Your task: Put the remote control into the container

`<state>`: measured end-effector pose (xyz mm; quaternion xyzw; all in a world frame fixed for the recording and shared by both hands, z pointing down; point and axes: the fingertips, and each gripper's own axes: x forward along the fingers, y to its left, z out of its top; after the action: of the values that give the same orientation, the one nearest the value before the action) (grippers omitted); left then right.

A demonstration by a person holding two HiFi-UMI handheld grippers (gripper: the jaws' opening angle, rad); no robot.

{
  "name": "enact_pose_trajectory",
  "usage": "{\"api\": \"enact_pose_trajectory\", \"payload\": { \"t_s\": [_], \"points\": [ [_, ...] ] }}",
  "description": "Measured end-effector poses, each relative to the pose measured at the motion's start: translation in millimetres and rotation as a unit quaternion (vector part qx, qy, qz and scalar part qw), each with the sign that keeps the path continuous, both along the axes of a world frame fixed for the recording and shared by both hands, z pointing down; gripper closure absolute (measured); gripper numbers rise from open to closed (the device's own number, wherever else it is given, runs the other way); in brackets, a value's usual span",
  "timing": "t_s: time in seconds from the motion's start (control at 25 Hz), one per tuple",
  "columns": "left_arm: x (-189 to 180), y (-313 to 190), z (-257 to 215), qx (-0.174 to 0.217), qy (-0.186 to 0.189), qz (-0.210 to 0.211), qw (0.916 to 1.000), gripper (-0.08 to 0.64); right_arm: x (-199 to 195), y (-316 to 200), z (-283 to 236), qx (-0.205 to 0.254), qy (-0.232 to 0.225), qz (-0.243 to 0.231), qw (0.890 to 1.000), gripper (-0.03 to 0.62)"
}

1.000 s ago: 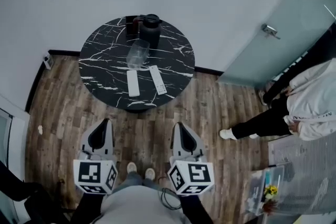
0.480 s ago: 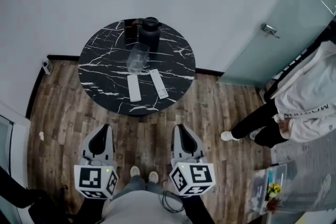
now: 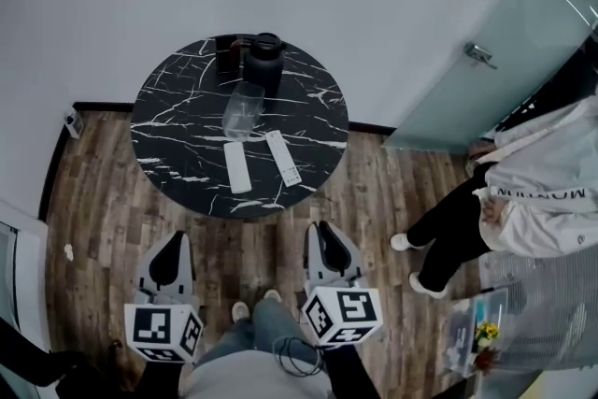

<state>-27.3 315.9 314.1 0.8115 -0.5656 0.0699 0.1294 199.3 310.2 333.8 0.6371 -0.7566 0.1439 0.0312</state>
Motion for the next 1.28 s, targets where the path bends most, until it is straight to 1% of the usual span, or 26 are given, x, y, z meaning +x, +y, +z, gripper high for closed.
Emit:
{"api": "enact_pose_trajectory", "payload": {
  "t_s": [0.2, 0.36, 0.68, 0.96, 1.12, 1.28],
  "points": [
    [5, -33, 10, -0.007, -0.003, 0.005, 1.0000, 0.549, 11, -34, 21, -0.021, 0.002, 0.005, 1.000, 0.533],
    [9, -72, 14, -0.009, -0.005, 0.001, 0.9999, 0.549, 24, -73, 41, -0.043, 0.000, 0.004, 0.999, 0.482],
    [36, -168, 25, -0.025, -0.007, 0.003, 0.9996, 0.549, 35, -158, 87, -0.101, 0.021, -0.028, 0.994, 0.410],
    [61, -240, 37, -0.048, -0.016, 0.001, 0.9987, 0.549, 44, -213, 135, -0.169, 0.038, -0.065, 0.983, 0.365],
    [72, -273, 37, -0.053, -0.025, 0.000, 0.9983, 0.549, 55, -232, 157, -0.203, 0.052, -0.089, 0.974, 0.357],
    [75, -294, 37, -0.061, -0.032, -0.001, 0.9976, 0.549, 60, -242, 177, -0.232, 0.063, -0.111, 0.964, 0.351]
  ]
}}
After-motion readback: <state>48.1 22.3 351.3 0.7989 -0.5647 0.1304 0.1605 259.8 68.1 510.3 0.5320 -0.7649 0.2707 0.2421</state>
